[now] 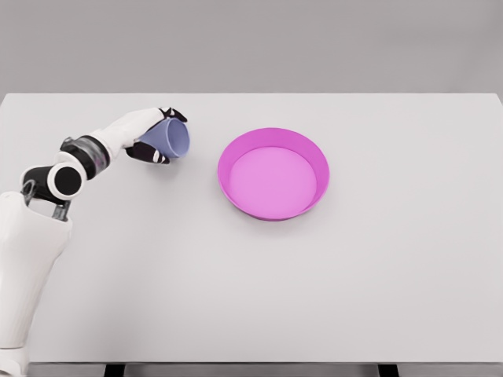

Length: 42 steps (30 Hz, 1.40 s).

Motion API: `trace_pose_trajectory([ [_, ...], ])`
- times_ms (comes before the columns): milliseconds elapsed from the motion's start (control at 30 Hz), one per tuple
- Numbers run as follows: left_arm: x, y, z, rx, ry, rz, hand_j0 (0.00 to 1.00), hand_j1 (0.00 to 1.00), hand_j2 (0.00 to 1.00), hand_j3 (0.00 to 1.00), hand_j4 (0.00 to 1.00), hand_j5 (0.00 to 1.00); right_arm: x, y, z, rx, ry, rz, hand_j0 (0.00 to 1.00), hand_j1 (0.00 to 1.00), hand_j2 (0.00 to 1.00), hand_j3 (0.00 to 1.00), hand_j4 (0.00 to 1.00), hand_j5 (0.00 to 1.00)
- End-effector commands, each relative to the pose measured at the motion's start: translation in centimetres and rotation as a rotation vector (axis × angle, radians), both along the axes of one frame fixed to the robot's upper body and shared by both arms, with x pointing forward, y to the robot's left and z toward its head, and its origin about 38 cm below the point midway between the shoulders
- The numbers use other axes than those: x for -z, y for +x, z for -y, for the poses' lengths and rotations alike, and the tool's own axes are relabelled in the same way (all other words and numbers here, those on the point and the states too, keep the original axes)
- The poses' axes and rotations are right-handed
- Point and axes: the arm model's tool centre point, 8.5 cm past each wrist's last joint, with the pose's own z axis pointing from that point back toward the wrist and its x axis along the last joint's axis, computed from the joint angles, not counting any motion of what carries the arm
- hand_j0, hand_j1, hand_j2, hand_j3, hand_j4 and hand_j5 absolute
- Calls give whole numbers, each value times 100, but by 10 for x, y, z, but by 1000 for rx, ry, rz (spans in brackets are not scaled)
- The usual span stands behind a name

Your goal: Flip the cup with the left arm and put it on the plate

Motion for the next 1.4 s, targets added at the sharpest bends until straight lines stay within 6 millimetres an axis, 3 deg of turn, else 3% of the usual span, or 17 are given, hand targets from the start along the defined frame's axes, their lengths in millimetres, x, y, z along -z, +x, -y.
trace_pose_trajectory([
  [0,-3,-1,0,21,-34,4,77,77,77,77,77,77,0,-1,0,0,0,-2,100,100,100,100,100,100],
  [233,-25,-1,-12,70,-149,78,77,77,77,77,77,77,0,-1,0,0,0,-2,100,100,100,100,100,100],
  [433,-41,-7,-7,186,-299,145,77,77,77,77,77,77,0,-1,0,0,0,-2,100,100,100,100,100,100],
  [900,-46,-18,13,324,-445,192,77,77,77,77,77,77,0,0,0,0,0,0,100,100,100,100,100,100],
  [1133,-50,-24,28,388,-514,222,77,77,77,77,77,77,0,-1,0,0,0,-2,100,100,100,100,100,100],
  [1367,-31,-39,78,543,-531,150,77,77,77,77,77,77,0,-1,0,0,0,-2,100,100,100,100,100,100],
])
